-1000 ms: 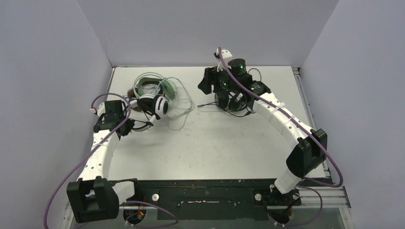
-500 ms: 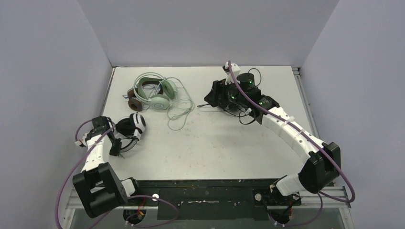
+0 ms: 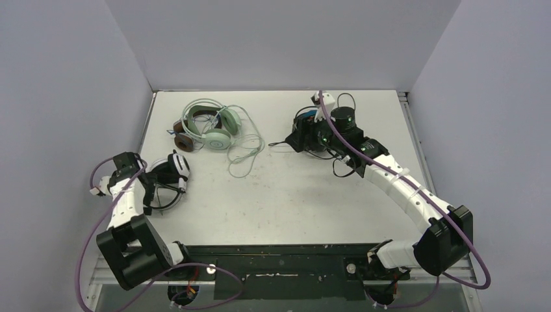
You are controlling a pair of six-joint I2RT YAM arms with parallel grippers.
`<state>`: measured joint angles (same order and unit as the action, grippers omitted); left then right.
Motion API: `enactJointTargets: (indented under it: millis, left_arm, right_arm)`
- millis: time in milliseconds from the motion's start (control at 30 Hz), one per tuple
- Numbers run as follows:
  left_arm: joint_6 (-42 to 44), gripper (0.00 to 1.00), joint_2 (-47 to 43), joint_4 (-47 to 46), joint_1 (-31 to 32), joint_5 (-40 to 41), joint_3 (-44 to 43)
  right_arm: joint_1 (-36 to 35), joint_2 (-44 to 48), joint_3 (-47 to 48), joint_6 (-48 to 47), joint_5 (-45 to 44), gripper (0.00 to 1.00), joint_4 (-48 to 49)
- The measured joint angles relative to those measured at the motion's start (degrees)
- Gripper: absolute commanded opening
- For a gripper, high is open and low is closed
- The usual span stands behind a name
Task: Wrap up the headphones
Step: Place the headphones at the corner of the board.
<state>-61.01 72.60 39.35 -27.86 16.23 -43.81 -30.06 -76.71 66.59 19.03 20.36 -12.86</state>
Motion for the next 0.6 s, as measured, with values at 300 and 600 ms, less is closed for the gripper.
enactJointTargets:
  millis: [300, 600]
  left_arm:
    - [2.8, 0.97, -6.6, 5.9, 0.0, 6.2, -8.6]
    - [11.0, 0.97, -5.9, 11.3, 8.3, 12.3, -22.6]
  right_arm:
    - [0.9, 0.8, -3.2, 0.1, -0.6, 0.76, 0.2]
    - [0.9, 0.8, -3.3, 1.0, 0.1, 0.79, 1.1]
